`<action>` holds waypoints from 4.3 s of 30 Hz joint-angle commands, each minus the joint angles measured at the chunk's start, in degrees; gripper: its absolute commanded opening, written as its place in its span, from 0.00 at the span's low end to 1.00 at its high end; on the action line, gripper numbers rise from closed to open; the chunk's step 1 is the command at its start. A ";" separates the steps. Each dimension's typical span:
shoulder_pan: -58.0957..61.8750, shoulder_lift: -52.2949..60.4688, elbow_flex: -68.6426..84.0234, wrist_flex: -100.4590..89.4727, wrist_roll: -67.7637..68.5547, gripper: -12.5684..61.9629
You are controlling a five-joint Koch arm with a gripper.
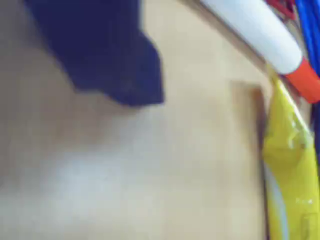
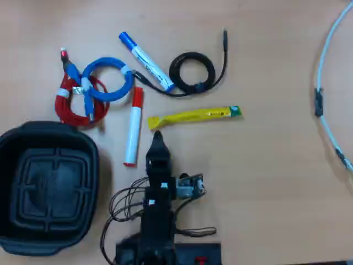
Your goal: Pick up the yellow instant coffee stick, then put it in the black bowl
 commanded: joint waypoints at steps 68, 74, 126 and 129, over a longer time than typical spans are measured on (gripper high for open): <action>15.91 -22.41 -87.28 77.61 -14.24 0.93; 18.28 -32.61 -101.95 85.52 -15.38 0.93; 17.40 -60.21 -96.33 82.35 -13.71 0.93; 15.73 -60.21 -96.50 80.77 -14.94 0.93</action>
